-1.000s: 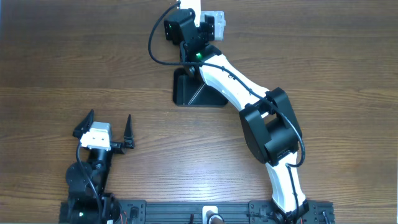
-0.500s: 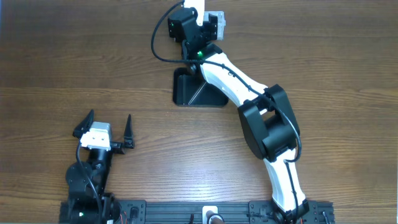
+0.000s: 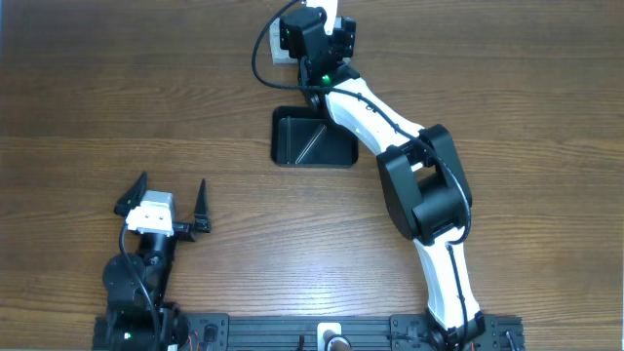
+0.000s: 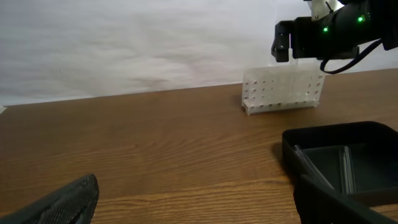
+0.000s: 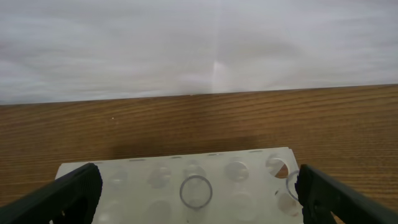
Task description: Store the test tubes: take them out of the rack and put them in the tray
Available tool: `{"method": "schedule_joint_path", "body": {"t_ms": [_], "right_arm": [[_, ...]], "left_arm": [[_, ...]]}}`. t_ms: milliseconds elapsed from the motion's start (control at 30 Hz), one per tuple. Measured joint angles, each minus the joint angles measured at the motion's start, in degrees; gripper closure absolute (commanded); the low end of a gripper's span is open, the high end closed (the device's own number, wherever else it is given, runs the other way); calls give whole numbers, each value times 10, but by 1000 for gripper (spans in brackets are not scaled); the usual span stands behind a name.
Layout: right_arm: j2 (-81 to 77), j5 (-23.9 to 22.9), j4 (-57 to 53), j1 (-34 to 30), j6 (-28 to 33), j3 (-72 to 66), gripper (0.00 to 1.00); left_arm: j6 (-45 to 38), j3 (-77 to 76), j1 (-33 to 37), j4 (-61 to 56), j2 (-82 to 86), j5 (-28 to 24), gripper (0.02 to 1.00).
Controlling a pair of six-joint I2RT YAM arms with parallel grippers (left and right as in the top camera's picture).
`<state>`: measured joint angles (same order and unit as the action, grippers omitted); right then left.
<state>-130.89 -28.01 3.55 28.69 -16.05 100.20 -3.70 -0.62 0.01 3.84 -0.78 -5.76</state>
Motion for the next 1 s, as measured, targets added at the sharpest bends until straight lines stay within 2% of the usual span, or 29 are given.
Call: {"method": "schedule_joint_path", "body": {"t_ms": [200, 433, 667, 833, 1000], "right_arm": [[-9, 0, 16, 0, 4, 0, 7], [-12, 0, 25, 0, 11, 0, 130], [-23, 2, 25, 0, 13, 0, 163], [-26, 2, 23, 0, 13, 0, 242], [-26, 2, 17, 0, 15, 0, 367]], "left_arm": [[0, 0, 0, 0, 0, 0, 18], [0, 0, 0, 0, 0, 0, 18], [0, 0, 0, 0, 0, 0, 18], [0, 0, 0, 0, 0, 0, 18], [0, 0, 0, 0, 0, 0, 18]]}}
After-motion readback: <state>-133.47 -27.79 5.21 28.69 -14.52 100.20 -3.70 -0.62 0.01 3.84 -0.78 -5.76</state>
